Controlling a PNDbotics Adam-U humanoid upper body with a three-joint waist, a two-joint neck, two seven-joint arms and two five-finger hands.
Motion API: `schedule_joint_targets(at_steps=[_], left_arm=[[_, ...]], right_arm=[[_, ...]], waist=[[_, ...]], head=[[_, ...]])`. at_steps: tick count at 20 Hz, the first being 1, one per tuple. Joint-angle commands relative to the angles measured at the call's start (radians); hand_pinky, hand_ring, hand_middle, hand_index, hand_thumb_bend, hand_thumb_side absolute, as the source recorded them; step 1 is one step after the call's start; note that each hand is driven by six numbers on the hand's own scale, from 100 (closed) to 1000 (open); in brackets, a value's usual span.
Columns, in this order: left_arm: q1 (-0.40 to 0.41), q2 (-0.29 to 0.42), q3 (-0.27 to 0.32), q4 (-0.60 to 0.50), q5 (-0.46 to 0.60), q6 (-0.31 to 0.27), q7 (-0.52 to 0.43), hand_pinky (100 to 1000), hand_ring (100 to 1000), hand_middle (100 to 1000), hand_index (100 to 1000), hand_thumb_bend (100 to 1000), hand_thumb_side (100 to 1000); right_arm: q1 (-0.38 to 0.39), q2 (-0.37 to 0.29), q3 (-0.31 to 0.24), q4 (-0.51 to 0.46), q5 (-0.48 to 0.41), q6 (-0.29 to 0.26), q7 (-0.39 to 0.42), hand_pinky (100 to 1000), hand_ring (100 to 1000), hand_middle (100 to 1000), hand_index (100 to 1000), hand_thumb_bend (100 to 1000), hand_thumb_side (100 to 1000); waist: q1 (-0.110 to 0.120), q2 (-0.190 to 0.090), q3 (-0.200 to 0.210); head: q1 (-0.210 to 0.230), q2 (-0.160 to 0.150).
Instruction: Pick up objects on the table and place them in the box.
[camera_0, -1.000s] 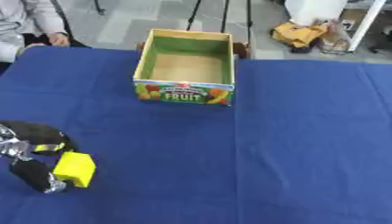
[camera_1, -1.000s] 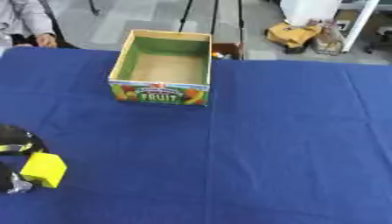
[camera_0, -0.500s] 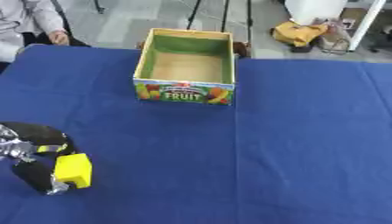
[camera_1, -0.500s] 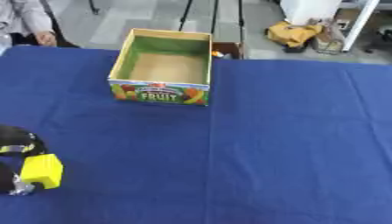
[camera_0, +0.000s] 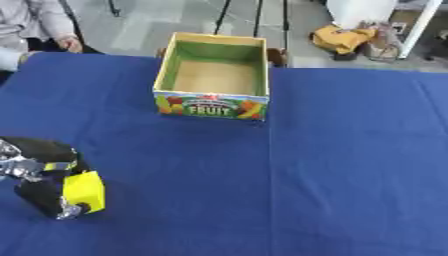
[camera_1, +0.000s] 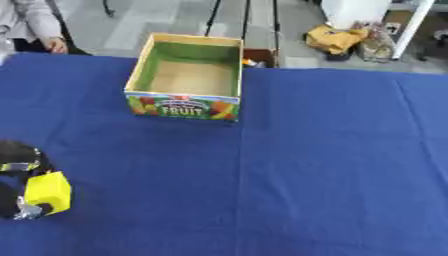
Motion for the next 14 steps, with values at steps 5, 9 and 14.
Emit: schedule_joint_targets(at_steps=[5, 9, 14], left_arm=[[-0.014, 0.029, 0.029, -0.030, -0.011, 0.015, 0.010, 577, 592, 564, 733, 196, 638], [-0.017, 0.034, 0.040, -0.047, -0.023, 0.019, 0.022, 568, 579, 548, 721, 192, 619], [-0.028, 0.047, 0.060, -0.076, -0.025, 0.026, 0.032, 562, 569, 536, 710, 148, 630]], right_arm=[[-0.010, -0.010, -0.010, -0.015, 0.001, 0.002, -0.008, 785, 881, 726, 871, 100, 1000], [-0.011, -0.010, -0.009, -0.015, 0.003, 0.002, -0.009, 785, 881, 726, 871, 100, 1000], [-0.010, -0.011, -0.008, -0.015, 0.004, 0.002, -0.009, 785, 881, 727, 871, 100, 1000]], waist=[[0.006, -0.022, 0.000], [0.007, -0.026, 0.002], [0.011, -0.032, 0.006]], head=[[0.002, -0.014], [0.000, -0.013], [-0.002, -0.014]])
